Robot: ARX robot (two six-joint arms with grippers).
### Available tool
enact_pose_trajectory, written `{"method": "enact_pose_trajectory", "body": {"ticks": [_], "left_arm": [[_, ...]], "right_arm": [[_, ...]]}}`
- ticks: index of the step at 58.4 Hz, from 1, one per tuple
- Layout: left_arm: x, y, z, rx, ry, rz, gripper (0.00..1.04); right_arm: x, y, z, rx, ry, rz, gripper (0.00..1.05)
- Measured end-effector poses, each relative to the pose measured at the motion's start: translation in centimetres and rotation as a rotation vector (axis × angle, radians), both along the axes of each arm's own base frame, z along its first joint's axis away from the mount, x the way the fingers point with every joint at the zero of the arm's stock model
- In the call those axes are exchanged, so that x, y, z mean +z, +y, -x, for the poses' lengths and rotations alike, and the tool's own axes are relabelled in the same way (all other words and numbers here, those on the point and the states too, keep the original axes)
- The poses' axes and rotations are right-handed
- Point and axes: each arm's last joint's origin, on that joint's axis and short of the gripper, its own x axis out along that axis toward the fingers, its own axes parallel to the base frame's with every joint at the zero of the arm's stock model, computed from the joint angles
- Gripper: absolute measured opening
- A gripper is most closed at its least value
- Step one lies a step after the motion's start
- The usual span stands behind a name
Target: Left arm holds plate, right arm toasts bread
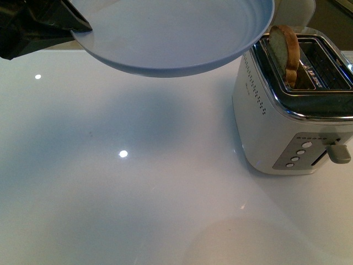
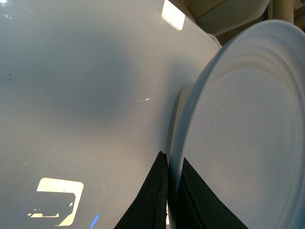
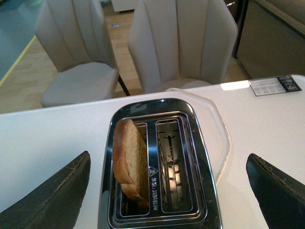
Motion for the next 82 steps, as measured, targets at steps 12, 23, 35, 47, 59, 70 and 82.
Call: {"method": "enact_pose_trajectory", "body": {"ticks": [12, 23, 35, 47, 59, 70, 82], "left_arm": [[0.1, 0.2, 0.0, 0.005, -0.002, 0.0, 0.03], [0.1, 0.2, 0.0, 0.004, -0.001, -0.001, 0.03], [0.0, 0.2, 0.0, 0.003, 0.002, -0.005, 0.03], [0.0, 0.2, 0.0, 0.003, 0.001, -0.005, 0.03], [0.0, 0.2, 0.0, 0.002, 0.001, -0.006, 0.03], [0.0, 0.2, 0.0, 0.002, 0.001, -0.006, 0.03], [0.0, 0.2, 0.0, 0.003, 0.002, -0.007, 0.03]], "right_arm": [[-1.4, -0.9, 2.0, 0.006, -0.222, 0.086, 0.68], [-2.8, -1.9, 4.5, 0.001, -0.233, 0.113, 0.38], [-3.9, -2.5, 6.7, 0.005, -0.232, 0.123, 0.04], [-4.7, -3.6, 8.4, 0.0, -0.23, 0.127, 0.02], [-5.2, -3.6, 9.7, 0.003, -0.229, 0.127, 0.02], [-6.0, -3.6, 10.8, 0.002, -0.244, 0.127, 0.02], [-5.8, -3.6, 11.5, 0.002, -0.249, 0.127, 0.02]]}}
